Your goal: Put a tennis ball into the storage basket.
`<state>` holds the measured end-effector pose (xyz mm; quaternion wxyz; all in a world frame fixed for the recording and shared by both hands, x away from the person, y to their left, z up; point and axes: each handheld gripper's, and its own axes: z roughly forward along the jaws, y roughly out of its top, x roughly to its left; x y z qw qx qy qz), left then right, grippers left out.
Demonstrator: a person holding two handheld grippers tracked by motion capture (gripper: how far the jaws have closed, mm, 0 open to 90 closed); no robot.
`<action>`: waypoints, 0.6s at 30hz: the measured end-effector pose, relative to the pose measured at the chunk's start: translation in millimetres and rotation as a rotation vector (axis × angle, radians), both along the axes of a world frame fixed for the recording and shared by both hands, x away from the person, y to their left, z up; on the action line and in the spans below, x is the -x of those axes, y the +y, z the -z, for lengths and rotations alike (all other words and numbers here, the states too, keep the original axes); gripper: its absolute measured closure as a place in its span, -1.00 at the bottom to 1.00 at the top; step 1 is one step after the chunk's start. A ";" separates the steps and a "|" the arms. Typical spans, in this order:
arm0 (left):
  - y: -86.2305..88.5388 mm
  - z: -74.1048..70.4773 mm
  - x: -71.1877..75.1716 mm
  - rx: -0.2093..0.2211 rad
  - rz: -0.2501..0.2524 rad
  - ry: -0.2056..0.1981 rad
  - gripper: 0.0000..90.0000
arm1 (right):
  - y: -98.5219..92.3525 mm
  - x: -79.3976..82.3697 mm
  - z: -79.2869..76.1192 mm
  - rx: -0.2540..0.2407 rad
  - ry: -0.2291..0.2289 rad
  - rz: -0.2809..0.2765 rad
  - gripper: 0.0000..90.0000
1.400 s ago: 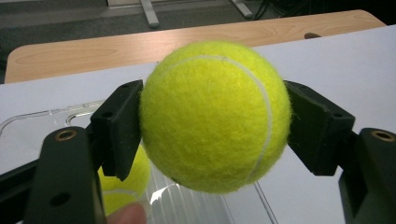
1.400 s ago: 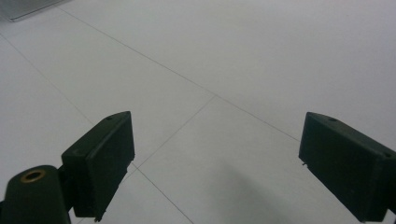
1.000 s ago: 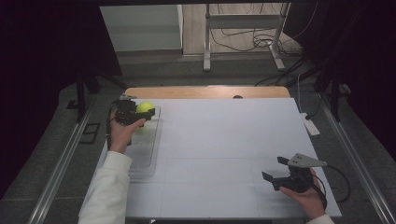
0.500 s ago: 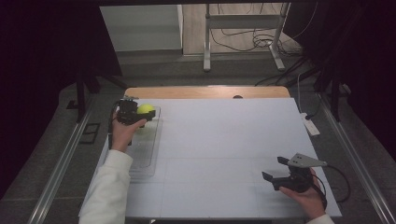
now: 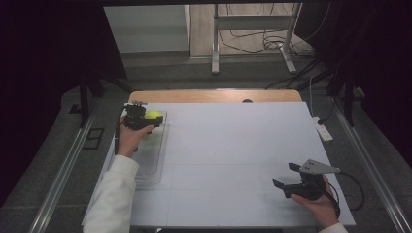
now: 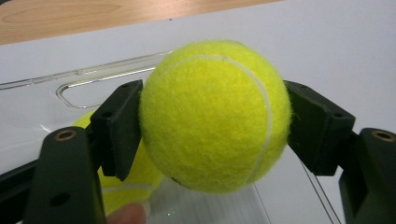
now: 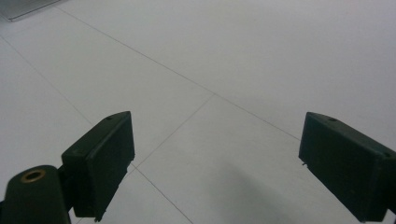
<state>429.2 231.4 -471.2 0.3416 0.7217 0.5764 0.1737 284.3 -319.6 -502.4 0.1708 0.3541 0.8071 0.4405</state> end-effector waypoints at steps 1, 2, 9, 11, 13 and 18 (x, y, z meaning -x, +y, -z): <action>-0.1 0.5 -0.4 -0.001 0.002 0.003 -0.40 | -0.1 0.0 0.0 0.000 0.000 0.000 -0.76; -0.2 1.5 -1.0 -0.003 0.002 0.012 -0.40 | -0.1 0.0 0.0 0.000 0.000 0.000 -0.76; 0.3 4.8 -2.9 -0.011 0.004 0.031 -0.40 | -0.2 0.0 0.1 0.000 0.000 0.000 -0.76; -0.1 5.3 -3.2 -0.013 0.006 0.036 -0.40 | -0.2 0.0 0.1 0.001 0.000 0.000 -0.76; -0.4 5.9 -3.7 -0.020 0.014 0.039 -0.40 | -0.2 -0.1 0.2 0.001 0.001 0.000 -0.76; -1.5 7.3 -4.5 -0.020 0.011 0.045 -0.40 | -0.2 0.0 0.1 0.001 0.000 0.000 -0.76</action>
